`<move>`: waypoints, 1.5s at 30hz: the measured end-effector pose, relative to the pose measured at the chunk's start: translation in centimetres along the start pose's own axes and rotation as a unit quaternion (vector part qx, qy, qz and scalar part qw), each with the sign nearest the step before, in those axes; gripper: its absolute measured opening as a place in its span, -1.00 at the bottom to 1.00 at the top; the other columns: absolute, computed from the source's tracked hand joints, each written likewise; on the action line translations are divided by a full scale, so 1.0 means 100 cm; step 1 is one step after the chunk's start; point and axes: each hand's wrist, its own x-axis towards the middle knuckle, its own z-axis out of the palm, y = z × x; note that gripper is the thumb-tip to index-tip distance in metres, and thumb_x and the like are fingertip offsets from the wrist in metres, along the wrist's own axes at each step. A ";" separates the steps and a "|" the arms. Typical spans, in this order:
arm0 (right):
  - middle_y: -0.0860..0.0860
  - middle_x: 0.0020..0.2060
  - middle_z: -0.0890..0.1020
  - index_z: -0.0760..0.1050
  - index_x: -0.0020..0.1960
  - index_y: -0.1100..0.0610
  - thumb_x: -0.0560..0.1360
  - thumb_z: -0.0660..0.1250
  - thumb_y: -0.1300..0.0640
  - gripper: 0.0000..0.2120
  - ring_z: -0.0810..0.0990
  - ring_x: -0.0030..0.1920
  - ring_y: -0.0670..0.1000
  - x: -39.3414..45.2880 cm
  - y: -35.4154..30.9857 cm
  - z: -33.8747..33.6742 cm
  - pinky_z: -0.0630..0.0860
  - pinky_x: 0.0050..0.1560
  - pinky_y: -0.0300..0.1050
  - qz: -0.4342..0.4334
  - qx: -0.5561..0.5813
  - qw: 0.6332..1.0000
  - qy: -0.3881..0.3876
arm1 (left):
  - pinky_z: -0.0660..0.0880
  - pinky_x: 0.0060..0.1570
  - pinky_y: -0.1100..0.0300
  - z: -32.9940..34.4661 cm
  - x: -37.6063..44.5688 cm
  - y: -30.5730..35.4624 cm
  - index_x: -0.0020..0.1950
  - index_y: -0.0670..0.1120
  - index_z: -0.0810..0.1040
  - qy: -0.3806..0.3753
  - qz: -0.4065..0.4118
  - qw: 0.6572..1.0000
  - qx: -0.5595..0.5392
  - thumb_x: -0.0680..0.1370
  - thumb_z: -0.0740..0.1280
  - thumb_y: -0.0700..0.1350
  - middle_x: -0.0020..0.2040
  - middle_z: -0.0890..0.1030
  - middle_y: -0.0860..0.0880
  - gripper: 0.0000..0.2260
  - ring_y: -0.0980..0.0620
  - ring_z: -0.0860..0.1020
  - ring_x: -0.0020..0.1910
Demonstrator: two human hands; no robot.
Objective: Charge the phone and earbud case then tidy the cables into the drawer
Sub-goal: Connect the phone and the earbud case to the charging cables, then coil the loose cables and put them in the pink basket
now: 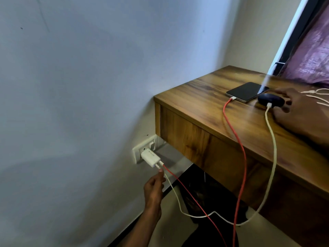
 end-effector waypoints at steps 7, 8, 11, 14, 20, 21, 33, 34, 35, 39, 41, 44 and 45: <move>0.18 0.37 0.54 0.34 0.51 -0.01 0.56 0.38 0.15 -0.45 0.56 0.28 0.22 -0.001 0.000 0.000 0.45 0.32 0.13 -0.003 0.002 1.000 0.010 | 0.54 -0.06 0.05 0.004 0.010 0.005 -0.07 -0.08 0.75 0.039 0.039 0.998 -0.016 0.56 0.46 -0.02 -0.09 0.74 -0.11 -0.84 -0.07 0.63 -0.07; 0.17 0.38 0.54 0.35 0.52 0.01 0.56 0.37 0.15 -0.45 0.56 0.29 0.23 -0.001 -0.001 0.000 0.44 0.33 0.12 -0.006 0.001 1.000 0.014 | 0.54 -0.07 0.06 0.004 0.011 0.008 -0.10 -0.11 0.75 0.046 0.042 0.998 -0.017 0.56 0.47 -0.05 -0.12 0.74 -0.11 -0.85 -0.06 0.63 -0.10; 0.17 0.39 0.54 0.36 0.52 0.04 0.57 0.37 0.16 -0.46 0.54 0.31 0.22 -0.003 -0.002 0.001 0.42 0.33 0.07 -0.015 0.003 1.000 0.021 | 0.53 -0.10 0.07 0.008 0.013 0.010 -0.13 -0.12 0.75 0.060 0.041 0.997 -0.018 0.55 0.48 -0.09 -0.19 0.73 -0.08 -0.87 -0.04 0.61 -0.13; 0.16 0.39 0.54 0.35 0.53 0.04 0.57 0.36 0.15 -0.46 0.52 0.34 0.21 -0.002 -0.001 0.001 0.40 0.34 0.04 -0.010 0.007 1.000 0.019 | 0.54 -0.03 0.01 0.012 0.012 0.008 -0.14 -0.12 0.74 0.073 0.037 0.996 -0.027 0.54 0.49 -0.09 -0.16 0.73 -0.10 -0.88 -0.08 0.61 -0.10; 0.17 0.37 0.56 0.37 0.51 0.05 0.52 0.40 0.10 -0.43 0.53 0.35 0.20 0.005 0.006 0.002 0.40 0.41 0.02 0.007 0.024 0.999 0.044 | 0.52 -0.16 0.08 0.006 0.015 -0.002 0.03 -0.13 0.67 0.112 0.026 0.993 -0.018 0.45 0.55 0.16 -0.08 0.69 -0.18 -0.62 -0.14 0.60 -0.16; 0.16 0.36 0.57 0.37 0.51 0.05 0.52 0.41 0.10 -0.43 0.53 0.34 0.19 0.005 0.007 0.002 0.40 0.41 0.01 0.008 0.026 0.999 0.045 | 0.51 -0.21 0.14 0.003 0.014 -0.001 0.06 -0.14 0.65 0.140 0.029 0.990 -0.002 0.42 0.56 0.20 -0.07 0.68 -0.21 -0.55 -0.14 0.58 -0.21; 0.13 0.36 0.54 0.47 0.44 0.14 0.50 0.40 0.22 -0.49 0.50 0.38 0.11 -0.019 0.022 -0.018 0.33 0.42 -0.15 -0.016 0.000 0.995 0.101 | 0.48 -0.35 0.38 0.127 -0.135 0.150 -0.08 0.15 0.57 -0.130 0.480 0.853 0.160 0.61 0.32 0.17 -0.28 0.60 0.05 -0.85 0.11 0.60 -0.26; 0.14 0.37 0.54 0.48 0.43 0.14 0.48 0.41 0.21 -0.49 0.48 0.40 0.12 -0.021 0.027 -0.017 0.30 0.44 -0.15 -0.016 -0.003 0.995 0.102 | 0.48 -0.40 0.31 0.142 -0.148 0.164 -0.07 0.14 0.57 -0.194 0.487 0.830 0.191 0.62 0.31 0.16 -0.28 0.60 0.04 -0.84 0.05 0.59 -0.30; 0.14 0.37 0.54 0.49 0.42 0.14 0.47 0.43 0.20 -0.48 0.48 0.40 0.13 -0.025 0.035 -0.023 0.29 0.45 -0.14 -0.007 -0.011 0.995 0.103 | 0.47 -0.42 0.25 0.161 -0.159 0.174 -0.07 0.13 0.58 -0.252 0.489 0.806 0.219 0.62 0.31 0.15 -0.28 0.60 0.03 -0.85 0.02 0.57 -0.32; 0.12 0.22 0.60 0.54 0.34 0.11 0.48 0.44 0.11 -0.57 0.56 0.24 0.13 -0.041 0.075 -0.043 0.43 0.36 -0.05 0.009 -0.043 0.994 0.099 | 0.46 -0.23 0.42 0.240 -0.177 0.185 0.04 0.12 0.65 -0.347 0.521 0.696 0.352 0.59 0.41 0.06 -0.20 0.64 0.16 -0.92 0.23 0.58 -0.21; 0.10 0.06 0.65 0.59 0.24 0.13 0.50 0.44 0.09 -0.67 0.60 0.10 0.09 -0.052 0.103 -0.061 0.49 0.23 -0.08 0.025 -0.053 0.993 0.103 | 0.48 0.07 0.35 0.285 -0.174 0.182 0.22 0.06 0.66 -0.334 0.543 0.639 0.430 0.59 0.40 0.09 0.07 0.67 0.11 -0.76 0.21 0.59 0.03; 0.07 -0.11 0.66 0.63 0.01 0.16 0.51 0.44 0.09 -0.85 0.60 -0.04 0.08 -0.071 0.145 -0.086 0.46 0.02 -0.13 0.049 -0.084 0.987 0.131 | 0.41 0.34 0.03 0.350 -0.158 0.175 0.31 -0.11 0.61 -0.289 0.544 0.575 0.539 0.64 0.32 0.06 0.25 0.63 -0.11 -0.66 -0.08 0.55 0.26; 0.06 -0.14 0.65 0.62 -0.06 0.17 0.51 0.44 0.09 -0.86 0.60 -0.07 0.09 -0.077 0.158 -0.096 0.44 -0.01 -0.12 0.058 -0.097 0.984 0.137 | 0.41 0.33 0.00 0.370 -0.154 0.173 0.31 -0.14 0.59 -0.276 0.533 0.561 0.571 0.64 0.30 0.05 0.26 0.62 -0.14 -0.65 -0.11 0.55 0.25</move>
